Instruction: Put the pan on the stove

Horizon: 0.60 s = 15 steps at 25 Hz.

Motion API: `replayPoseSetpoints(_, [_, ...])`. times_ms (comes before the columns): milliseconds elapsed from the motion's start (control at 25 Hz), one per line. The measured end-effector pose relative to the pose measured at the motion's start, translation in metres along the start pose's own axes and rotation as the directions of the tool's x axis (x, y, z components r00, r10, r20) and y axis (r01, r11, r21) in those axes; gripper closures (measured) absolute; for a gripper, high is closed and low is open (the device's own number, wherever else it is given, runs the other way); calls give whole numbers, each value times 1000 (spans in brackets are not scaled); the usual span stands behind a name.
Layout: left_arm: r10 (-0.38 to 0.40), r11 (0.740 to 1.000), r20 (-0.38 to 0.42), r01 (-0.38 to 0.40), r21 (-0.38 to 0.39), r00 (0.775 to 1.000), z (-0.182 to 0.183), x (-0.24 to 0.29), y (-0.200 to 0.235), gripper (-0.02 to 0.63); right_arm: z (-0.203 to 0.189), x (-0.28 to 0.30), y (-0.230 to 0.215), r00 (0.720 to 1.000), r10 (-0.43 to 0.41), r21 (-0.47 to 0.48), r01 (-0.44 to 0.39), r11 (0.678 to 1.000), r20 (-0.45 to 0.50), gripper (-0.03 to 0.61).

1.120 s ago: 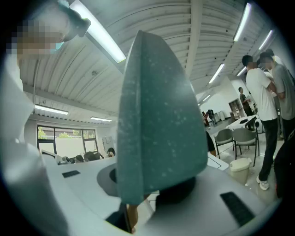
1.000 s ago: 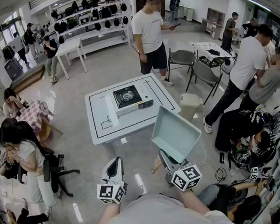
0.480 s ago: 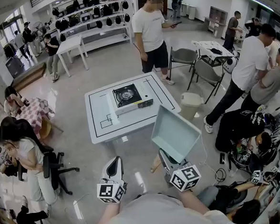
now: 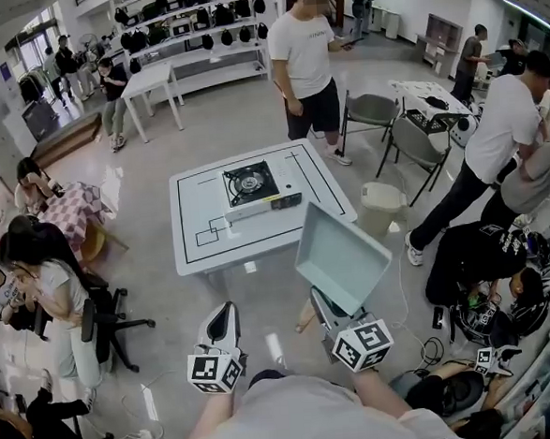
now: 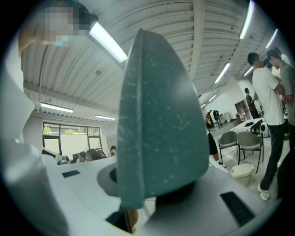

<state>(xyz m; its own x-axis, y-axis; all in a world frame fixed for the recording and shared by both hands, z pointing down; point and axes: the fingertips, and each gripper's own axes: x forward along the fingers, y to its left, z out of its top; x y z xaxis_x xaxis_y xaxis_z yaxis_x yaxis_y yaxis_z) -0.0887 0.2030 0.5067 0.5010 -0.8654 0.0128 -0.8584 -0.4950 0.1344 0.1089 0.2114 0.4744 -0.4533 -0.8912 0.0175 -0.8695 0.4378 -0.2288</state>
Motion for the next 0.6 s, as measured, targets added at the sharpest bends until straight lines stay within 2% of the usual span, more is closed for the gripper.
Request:
replayPoseSetpoints(280, [24, 1000, -6, -24, 6, 1000, -2, 22, 4, 603, 0, 22, -19, 1000, 22, 6, -22, 1000, -21, 457])
replayPoseSetpoints(600, [27, 1000, 10, -27, -2, 1000, -9, 90, 68, 603, -5, 110, -47, 999, 30, -3, -30, 1000, -34, 457])
